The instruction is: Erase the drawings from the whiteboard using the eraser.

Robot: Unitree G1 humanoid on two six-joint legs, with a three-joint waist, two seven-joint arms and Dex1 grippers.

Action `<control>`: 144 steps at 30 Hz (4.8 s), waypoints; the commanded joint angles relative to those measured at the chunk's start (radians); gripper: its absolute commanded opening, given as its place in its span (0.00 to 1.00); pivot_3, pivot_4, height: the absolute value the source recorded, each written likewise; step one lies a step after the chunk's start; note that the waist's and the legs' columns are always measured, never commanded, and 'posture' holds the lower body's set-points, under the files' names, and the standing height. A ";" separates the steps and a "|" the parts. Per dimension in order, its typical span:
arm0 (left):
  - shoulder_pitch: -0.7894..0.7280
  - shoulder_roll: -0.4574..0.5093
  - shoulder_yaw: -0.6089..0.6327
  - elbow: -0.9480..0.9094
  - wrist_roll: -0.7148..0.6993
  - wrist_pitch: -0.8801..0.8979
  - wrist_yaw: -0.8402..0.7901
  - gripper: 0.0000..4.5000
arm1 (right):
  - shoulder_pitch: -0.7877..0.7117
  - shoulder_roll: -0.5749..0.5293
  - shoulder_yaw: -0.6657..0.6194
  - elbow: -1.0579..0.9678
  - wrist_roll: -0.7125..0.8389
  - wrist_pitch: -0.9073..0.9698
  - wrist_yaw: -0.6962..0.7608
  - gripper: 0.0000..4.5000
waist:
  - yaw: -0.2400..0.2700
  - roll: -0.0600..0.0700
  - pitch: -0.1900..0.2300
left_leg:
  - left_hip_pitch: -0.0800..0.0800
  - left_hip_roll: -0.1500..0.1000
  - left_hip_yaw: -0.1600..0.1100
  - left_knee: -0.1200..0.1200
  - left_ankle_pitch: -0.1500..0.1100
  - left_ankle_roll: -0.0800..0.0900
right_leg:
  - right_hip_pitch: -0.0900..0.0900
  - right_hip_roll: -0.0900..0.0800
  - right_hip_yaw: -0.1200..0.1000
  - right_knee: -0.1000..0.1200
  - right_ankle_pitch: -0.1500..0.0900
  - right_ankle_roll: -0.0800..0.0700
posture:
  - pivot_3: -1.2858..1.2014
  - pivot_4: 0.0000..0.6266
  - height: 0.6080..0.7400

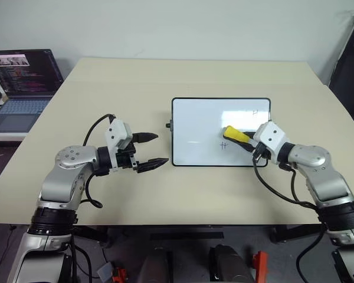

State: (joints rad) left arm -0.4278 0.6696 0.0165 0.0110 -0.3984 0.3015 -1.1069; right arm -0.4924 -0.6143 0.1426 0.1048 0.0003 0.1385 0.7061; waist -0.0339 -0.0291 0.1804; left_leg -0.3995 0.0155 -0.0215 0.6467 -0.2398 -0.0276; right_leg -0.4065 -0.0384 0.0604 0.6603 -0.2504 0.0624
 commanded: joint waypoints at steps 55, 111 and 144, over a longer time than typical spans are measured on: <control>-0.084 -0.022 -0.018 0.025 0.009 -0.021 -0.033 1.00 | 0.092 -0.086 -0.106 0.009 0.014 -0.076 0.036 0.22 | -0.019 -0.008 -0.004 | 0.018 0.001 0.000 -0.003 0.002 0.001 | 0.017 0.002 0.002 -0.003 -0.004 0.003 | 0.52 0.24 1.00; -0.226 0.105 0.076 0.064 -0.011 -0.055 -0.045 1.00 | 0.080 -0.479 -0.454 0.002 0.286 0.082 0.296 0.22 | 0.001 -0.003 0.001 | -0.001 0.000 -0.001 -0.002 0.001 -0.001 | 0.000 0.000 -0.001 -0.002 -0.004 0.000 | 0.52 0.24 1.00; -0.217 0.088 0.060 0.042 -0.018 -0.046 -0.036 1.00 | -0.013 0.023 -0.160 0.125 0.003 0.077 -0.198 0.21 | -0.005 -0.004 0.000 | 0.001 0.000 -0.001 -0.001 0.001 -0.001 | 0.001 0.000 -0.001 0.003 -0.004 -0.001 | 0.52 0.24 1.00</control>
State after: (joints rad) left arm -0.6310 0.7559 0.0651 0.0864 -0.4088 0.2568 -1.1461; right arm -0.5288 -0.6032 -0.0499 0.2135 0.0178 0.2029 0.4914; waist -0.0385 -0.0329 0.1807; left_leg -0.3978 0.0156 -0.0227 0.6457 -0.2391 -0.0283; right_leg -0.4056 -0.0381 0.0596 0.6631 -0.2545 0.0617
